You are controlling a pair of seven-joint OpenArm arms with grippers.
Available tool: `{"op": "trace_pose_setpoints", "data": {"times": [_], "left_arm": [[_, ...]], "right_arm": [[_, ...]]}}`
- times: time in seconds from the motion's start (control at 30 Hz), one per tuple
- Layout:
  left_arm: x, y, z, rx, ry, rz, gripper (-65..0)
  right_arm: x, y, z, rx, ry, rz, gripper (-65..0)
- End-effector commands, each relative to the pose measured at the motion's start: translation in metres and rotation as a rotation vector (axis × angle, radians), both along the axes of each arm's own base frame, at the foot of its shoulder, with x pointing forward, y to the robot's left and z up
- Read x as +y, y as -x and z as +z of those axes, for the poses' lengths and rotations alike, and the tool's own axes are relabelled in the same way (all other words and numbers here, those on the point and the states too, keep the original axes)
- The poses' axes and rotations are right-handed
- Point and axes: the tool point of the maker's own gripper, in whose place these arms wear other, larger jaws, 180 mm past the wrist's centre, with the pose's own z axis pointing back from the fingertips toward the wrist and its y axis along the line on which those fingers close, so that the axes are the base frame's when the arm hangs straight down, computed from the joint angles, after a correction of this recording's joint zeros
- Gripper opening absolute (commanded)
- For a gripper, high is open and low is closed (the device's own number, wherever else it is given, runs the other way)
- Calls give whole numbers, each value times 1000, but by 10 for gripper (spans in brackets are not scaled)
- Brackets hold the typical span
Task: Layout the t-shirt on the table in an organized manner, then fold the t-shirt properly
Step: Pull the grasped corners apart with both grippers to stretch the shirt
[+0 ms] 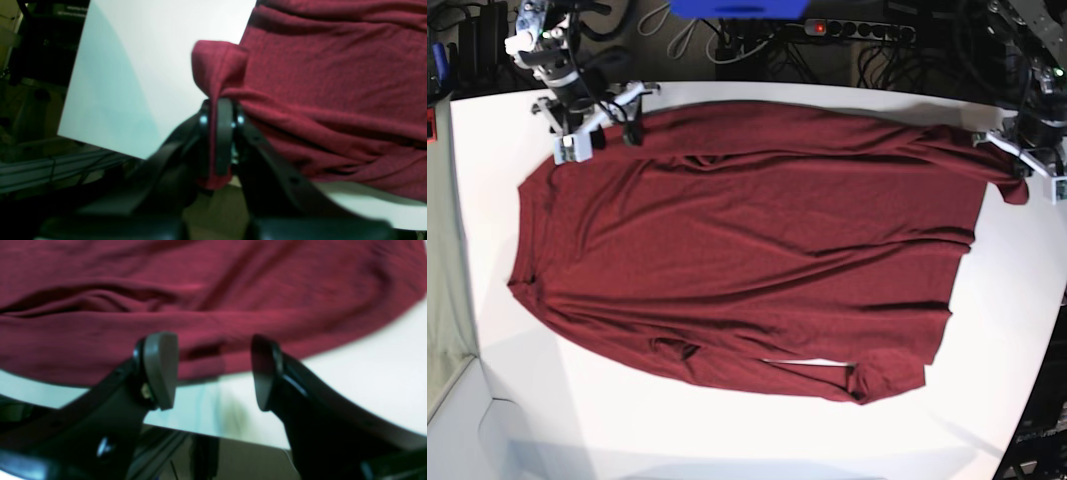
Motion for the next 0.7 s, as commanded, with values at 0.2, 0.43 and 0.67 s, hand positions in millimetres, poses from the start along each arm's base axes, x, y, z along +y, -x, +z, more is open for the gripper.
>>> {"op": "trace_pose_setpoints", "data": {"times": [0.2, 0.43, 0.67], "left_arm": [[3, 1, 6, -15, -19, -5, -648], [3, 3, 4, -9, -18, -5, -648], [3, 4, 4, -7, -18, -5, -648]], "right_arm": [[6, 9, -26, 56, -41, -1, -294], [8, 17, -45, 73, -72, -19, -297], [10, 29, -67, 121, -96, -32, -491]]}}
